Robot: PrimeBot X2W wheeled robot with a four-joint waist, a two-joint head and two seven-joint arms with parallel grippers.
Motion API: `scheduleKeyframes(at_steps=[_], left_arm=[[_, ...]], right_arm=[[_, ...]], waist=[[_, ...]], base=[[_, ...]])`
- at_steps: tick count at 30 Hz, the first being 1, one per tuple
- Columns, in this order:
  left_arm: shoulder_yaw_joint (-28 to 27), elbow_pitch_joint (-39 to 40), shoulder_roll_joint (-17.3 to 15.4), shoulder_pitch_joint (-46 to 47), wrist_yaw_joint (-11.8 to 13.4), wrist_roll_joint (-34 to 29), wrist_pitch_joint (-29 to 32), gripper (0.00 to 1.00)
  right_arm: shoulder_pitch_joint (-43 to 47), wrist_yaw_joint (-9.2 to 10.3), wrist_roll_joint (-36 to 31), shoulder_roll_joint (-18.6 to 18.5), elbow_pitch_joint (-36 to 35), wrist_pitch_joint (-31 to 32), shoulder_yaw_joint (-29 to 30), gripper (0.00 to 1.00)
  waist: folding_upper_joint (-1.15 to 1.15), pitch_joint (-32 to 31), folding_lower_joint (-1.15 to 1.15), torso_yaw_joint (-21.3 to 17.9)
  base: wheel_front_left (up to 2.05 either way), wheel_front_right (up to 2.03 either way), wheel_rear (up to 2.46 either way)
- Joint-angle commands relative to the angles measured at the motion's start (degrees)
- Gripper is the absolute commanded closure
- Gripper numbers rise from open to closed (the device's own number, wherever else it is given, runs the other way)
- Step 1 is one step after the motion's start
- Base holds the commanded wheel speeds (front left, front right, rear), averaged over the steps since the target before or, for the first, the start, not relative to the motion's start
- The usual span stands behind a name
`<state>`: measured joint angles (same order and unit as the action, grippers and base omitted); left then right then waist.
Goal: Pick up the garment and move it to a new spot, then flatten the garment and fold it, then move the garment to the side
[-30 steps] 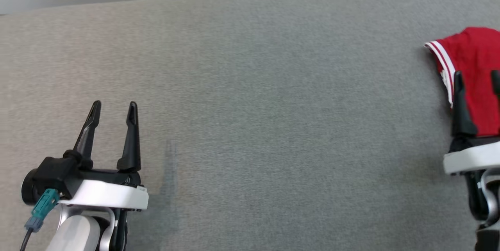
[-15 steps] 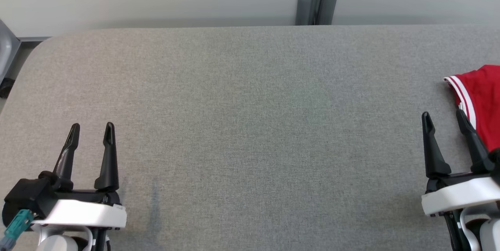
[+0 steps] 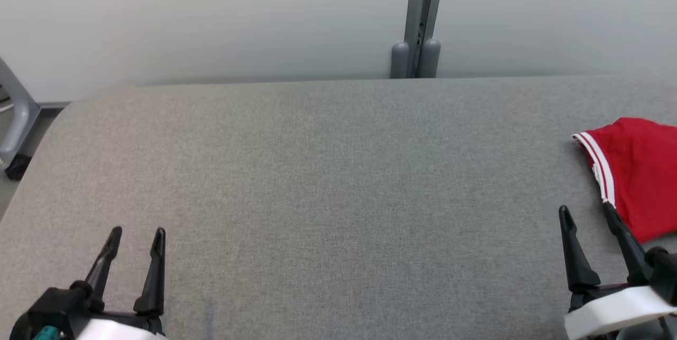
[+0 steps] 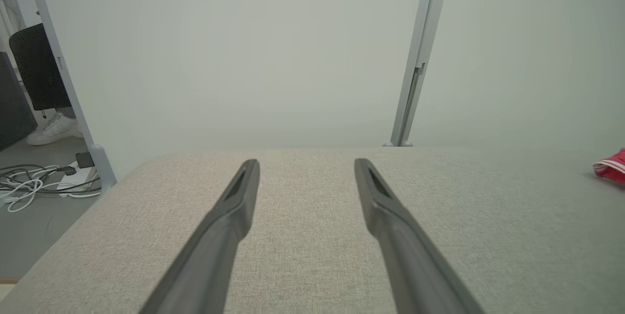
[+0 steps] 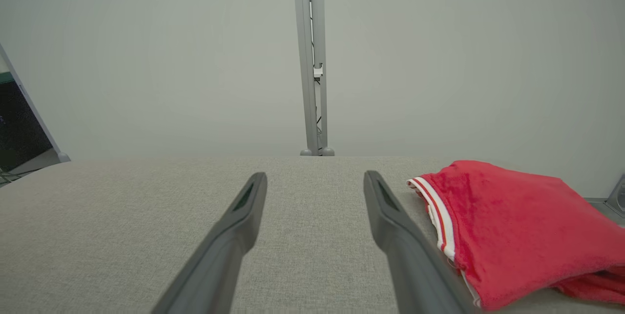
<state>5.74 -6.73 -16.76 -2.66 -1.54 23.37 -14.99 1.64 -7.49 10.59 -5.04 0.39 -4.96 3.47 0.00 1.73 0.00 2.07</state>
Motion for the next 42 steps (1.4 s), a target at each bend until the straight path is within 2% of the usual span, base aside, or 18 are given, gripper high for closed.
scheduleKeyframes(at_steps=[1, 12, 42], left_arm=[[0.1, -0.2, -0.3, -0.8, -0.3, -0.4, -0.2, 0.0], [1.4, 0.8, -0.9, -3.6, 0.4, -0.7, 1.1, 0.0], [2.9, 2.8, -1.4, -3.6, 2.1, -0.1, 2.7, 0.0]], right_arm=[[1.0, -0.01, 0.1, 0.1, -0.4, 0.3, 0.2, 0.0], [4.7, -0.01, 0.1, 0.8, -2.2, 1.0, 1.6, 0.0], [5.0, -0.01, -0.3, 1.3, -2.9, 1.5, 2.1, 0.0]], waist=[[0.0, -1.4, 0.0, -0.5], [0.0, -3.5, 0.0, -0.7], [0.0, -3.3, 0.0, -0.4]], base=[[0.0, 0.0, 0.0], [0.0, 0.0, 0.0], [0.0, 0.0, 0.0]])
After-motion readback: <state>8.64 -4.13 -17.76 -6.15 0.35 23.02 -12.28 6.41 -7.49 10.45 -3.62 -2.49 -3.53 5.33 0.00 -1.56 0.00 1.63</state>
